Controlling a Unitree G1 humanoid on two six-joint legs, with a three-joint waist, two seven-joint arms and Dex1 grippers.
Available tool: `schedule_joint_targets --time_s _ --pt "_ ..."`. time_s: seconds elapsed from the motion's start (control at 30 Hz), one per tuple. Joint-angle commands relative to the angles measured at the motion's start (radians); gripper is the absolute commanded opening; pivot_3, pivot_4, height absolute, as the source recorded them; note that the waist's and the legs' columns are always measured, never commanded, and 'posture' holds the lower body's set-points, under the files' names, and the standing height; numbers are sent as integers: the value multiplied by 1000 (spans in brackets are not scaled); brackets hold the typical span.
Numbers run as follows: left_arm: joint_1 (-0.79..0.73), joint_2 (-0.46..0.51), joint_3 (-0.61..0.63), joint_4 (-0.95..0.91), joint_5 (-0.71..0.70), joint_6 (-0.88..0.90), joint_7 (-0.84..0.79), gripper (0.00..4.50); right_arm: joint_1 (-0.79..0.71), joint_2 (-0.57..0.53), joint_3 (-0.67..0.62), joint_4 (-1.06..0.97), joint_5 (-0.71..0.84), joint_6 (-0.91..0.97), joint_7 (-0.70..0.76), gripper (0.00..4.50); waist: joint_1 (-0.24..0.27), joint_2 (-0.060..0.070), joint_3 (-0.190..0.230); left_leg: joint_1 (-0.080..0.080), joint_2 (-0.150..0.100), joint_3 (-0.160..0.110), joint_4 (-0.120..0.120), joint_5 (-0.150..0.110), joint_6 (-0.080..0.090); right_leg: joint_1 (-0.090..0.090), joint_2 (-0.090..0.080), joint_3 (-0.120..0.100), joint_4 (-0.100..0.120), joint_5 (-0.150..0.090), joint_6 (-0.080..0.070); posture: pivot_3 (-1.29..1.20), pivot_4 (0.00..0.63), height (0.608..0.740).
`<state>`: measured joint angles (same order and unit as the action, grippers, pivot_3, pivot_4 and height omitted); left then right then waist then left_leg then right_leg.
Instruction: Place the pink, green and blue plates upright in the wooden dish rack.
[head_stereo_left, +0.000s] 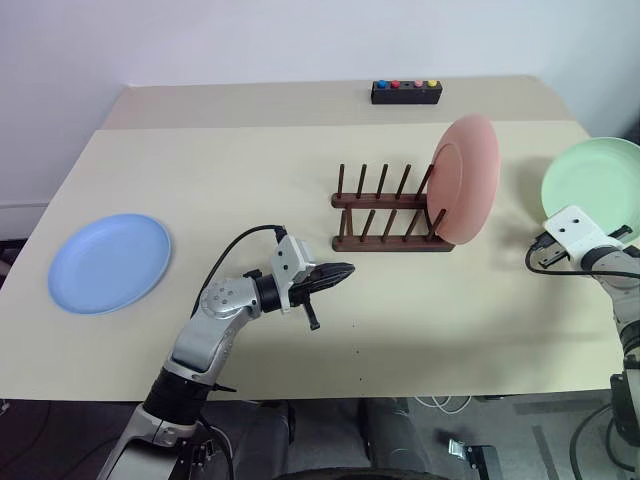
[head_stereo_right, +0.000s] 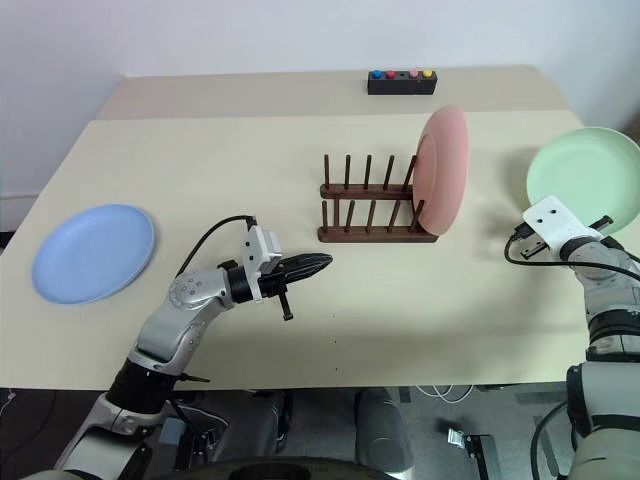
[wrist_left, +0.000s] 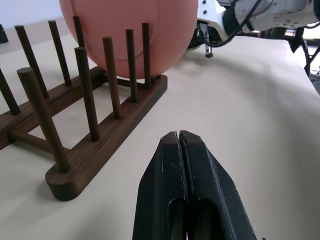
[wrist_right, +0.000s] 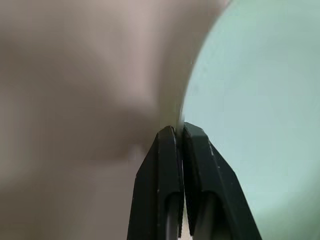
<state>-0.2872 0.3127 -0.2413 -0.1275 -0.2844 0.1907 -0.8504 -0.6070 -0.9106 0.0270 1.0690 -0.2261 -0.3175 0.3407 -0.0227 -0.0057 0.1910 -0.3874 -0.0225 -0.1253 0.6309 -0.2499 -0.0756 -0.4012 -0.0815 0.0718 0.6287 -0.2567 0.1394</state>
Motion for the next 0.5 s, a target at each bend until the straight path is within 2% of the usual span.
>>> schedule_joint_targets --time_s 0.03,0.23,0.37,0.5 --pt "-10 0 12 -35 -10 -11 1 0 18 -52 -24 -120 -16 -60 -58 55 0 1 0 0 0 0 0 0 0 0 0 0 0 0 0 0 150 740" --pt "0 19 29 -43 -18 -12 -1 0 71 -97 -135 -441 49 -18 -63 55 -6 3 1 0 0 0 0 0 0 -1 0 1 1 0 0 0 150 740" --pt "4 24 31 -31 -15 -20 -4 0 52 -116 -222 -764 150 54 26 55 -11 3 1 0 0 0 0 0 0 -1 0 1 1 0 0 0 150 740" --pt "2 20 31 -25 -12 -25 -1 0 15 -93 -262 -934 263 126 104 55 -15 3 1 -1 0 0 0 0 0 -1 0 0 1 0 0 0 150 740"
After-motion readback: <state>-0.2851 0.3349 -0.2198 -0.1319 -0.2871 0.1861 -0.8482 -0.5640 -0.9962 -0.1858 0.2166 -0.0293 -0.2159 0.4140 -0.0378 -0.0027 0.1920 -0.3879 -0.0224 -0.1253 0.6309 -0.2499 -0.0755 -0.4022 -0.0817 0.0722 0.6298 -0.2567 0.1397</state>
